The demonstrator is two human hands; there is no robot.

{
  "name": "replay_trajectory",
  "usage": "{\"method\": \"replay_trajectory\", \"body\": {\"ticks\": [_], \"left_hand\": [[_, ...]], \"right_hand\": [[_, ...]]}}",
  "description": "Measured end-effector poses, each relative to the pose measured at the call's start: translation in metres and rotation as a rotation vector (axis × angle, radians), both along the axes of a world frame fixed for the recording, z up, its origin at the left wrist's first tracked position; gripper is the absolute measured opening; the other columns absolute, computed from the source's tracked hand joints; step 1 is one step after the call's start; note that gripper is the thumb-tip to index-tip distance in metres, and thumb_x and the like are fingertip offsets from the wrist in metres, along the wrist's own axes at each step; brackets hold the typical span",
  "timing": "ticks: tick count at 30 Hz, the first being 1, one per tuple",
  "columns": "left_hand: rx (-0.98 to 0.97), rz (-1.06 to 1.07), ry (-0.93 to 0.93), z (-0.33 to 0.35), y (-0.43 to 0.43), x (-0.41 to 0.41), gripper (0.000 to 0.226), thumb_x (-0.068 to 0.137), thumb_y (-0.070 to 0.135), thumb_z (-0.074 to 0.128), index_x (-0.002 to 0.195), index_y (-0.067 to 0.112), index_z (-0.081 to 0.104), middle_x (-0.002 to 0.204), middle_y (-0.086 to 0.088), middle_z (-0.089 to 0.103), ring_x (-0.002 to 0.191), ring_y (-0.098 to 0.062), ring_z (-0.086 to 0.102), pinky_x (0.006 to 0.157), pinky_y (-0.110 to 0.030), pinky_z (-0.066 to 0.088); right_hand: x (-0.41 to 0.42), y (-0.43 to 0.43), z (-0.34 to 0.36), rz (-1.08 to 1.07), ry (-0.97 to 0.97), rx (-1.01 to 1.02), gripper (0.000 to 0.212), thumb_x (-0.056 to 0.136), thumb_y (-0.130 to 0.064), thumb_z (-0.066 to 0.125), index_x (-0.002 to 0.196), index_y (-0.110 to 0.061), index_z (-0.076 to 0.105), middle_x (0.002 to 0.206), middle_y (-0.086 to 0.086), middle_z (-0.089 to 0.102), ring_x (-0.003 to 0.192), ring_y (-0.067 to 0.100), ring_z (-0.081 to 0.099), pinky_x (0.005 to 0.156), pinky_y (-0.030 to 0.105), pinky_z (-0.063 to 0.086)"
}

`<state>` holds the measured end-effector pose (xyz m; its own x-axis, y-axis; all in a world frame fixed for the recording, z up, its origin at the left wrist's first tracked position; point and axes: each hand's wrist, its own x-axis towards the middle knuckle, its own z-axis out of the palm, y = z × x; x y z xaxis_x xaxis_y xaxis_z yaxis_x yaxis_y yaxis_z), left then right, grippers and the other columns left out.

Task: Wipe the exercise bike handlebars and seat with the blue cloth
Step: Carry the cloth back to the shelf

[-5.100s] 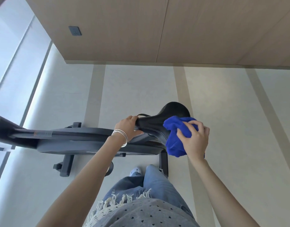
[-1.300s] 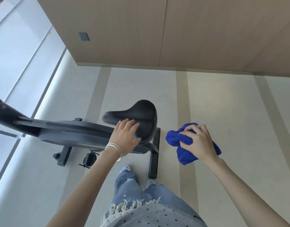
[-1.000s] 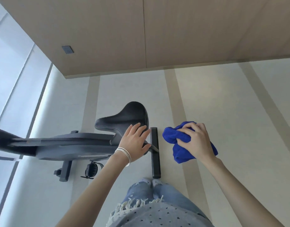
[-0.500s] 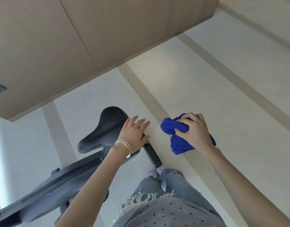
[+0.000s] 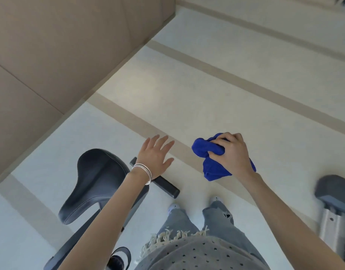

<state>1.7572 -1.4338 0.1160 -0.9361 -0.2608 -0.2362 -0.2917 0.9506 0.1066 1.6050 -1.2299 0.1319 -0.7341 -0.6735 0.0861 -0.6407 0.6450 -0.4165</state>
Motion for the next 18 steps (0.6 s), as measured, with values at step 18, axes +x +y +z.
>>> {"method": "replay_trajectory", "body": {"ticks": [18], "left_hand": [[-0.033,-0.314,-0.017,-0.003,0.166,-0.194,0.061,0.095,0.051,0.032,0.149,0.031,0.009,0.159,0.001,0.009,0.146,-0.026,0.007,0.119,-0.043,0.004]], "right_hand": [[-0.118,0.203,0.0,-0.374,-0.054,0.019,0.02,0.072,-0.024,0.074,0.092,-0.022,0.074,0.1,-0.001,0.066,0.095,0.031,0.048,0.077,0.043,0.046]]}}
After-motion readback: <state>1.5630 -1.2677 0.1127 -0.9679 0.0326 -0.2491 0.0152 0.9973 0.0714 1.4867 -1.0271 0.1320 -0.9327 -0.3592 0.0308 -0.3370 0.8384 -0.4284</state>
